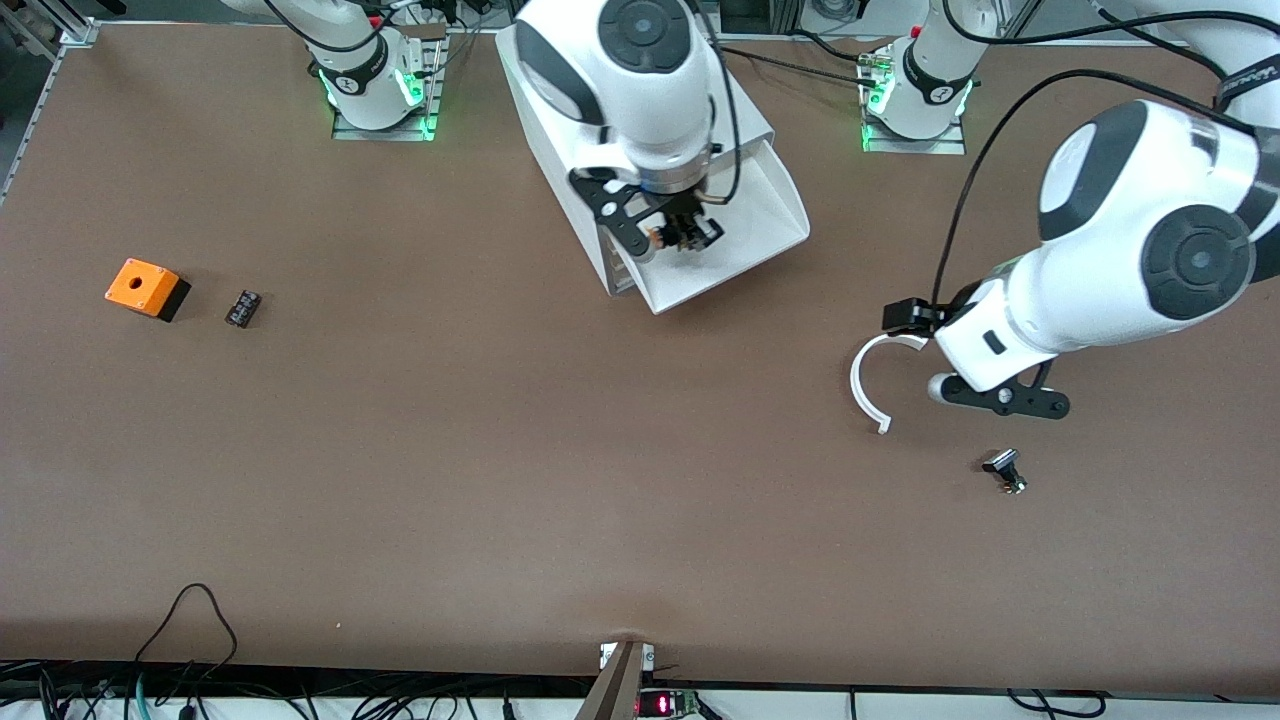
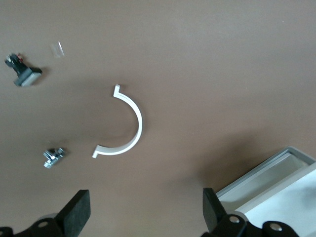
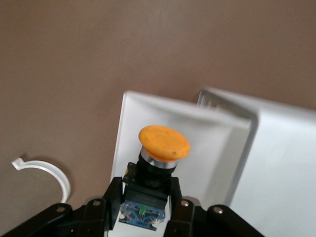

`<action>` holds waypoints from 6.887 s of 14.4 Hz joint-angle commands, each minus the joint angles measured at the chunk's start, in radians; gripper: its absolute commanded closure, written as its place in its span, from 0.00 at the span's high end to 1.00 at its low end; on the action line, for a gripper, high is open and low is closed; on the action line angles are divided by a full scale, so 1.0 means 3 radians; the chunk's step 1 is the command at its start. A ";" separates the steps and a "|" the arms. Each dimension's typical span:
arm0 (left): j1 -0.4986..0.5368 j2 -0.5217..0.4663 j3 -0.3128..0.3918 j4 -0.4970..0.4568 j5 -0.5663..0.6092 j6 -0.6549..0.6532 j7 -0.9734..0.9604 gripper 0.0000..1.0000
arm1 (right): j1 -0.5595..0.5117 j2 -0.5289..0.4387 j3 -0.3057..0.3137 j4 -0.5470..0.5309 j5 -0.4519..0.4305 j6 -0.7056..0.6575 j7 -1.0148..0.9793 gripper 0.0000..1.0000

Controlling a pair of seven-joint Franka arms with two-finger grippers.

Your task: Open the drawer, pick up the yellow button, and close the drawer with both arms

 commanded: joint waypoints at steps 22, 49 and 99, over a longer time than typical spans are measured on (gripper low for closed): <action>-0.0963 -0.0305 -0.0128 -0.1572 -0.0045 0.1286 -0.2513 0.94 | -0.0756 -0.0795 -0.2112 -0.3091 0.0539 0.2014 -0.6637 0.00; -0.0968 -0.0290 -0.0594 -0.1618 -0.0725 0.0857 -0.2718 0.98 | -0.0772 -0.1096 -0.2204 -0.2460 0.0551 0.1102 -0.6389 0.99; 0.0050 -0.1342 0.0903 -0.1283 -0.0152 0.0798 0.1675 0.99 | -0.2797 -0.2236 0.0133 -0.1993 -0.0191 -0.0229 -0.5058 0.99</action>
